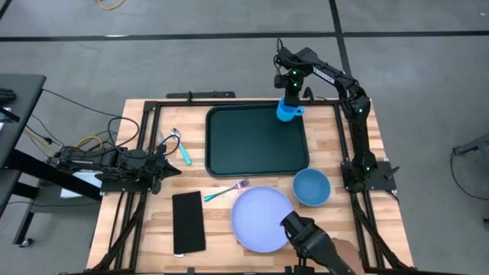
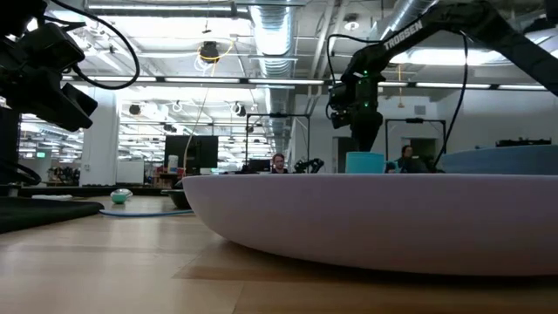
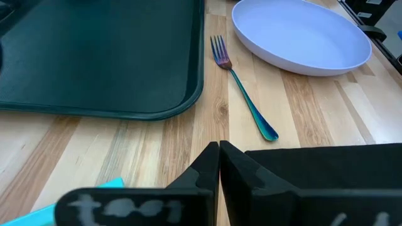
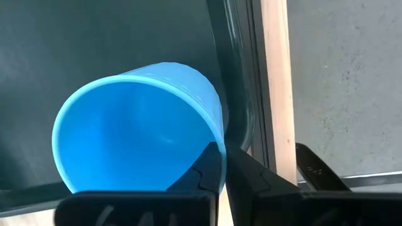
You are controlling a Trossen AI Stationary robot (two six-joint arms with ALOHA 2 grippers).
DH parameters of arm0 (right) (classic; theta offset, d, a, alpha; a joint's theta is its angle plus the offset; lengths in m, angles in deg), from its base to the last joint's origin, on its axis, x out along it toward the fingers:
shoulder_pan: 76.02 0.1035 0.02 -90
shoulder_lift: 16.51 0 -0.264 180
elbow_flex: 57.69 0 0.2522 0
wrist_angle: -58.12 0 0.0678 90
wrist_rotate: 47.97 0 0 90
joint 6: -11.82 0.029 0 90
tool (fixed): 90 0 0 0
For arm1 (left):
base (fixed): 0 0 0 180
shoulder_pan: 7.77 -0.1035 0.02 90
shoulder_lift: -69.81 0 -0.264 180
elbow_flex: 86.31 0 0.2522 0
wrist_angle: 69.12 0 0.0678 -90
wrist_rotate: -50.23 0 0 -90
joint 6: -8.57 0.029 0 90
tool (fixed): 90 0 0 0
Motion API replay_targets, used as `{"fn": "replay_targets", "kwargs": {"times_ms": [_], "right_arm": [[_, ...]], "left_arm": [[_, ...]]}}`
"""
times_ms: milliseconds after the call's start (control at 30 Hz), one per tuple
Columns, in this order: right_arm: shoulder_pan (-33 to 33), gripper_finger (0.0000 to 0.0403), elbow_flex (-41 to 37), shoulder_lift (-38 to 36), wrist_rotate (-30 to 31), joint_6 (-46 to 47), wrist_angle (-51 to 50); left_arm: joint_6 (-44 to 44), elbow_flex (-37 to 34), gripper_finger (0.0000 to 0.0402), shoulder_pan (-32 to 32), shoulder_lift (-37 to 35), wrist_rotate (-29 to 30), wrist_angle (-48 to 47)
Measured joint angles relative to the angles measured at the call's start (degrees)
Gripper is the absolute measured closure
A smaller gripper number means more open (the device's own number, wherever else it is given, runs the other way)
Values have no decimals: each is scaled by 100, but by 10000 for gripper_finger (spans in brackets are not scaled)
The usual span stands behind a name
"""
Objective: Set up tray
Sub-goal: Put the blue cup on the black serving tray
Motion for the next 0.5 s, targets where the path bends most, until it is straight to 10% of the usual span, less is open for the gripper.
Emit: {"fn": "replay_targets", "kwargs": {"times_ms": [500], "right_arm": [[33, 395, -4, 0, -20, 55, 33]], "left_arm": [[0, 0, 401, 0, 0, 0, 0]]}}
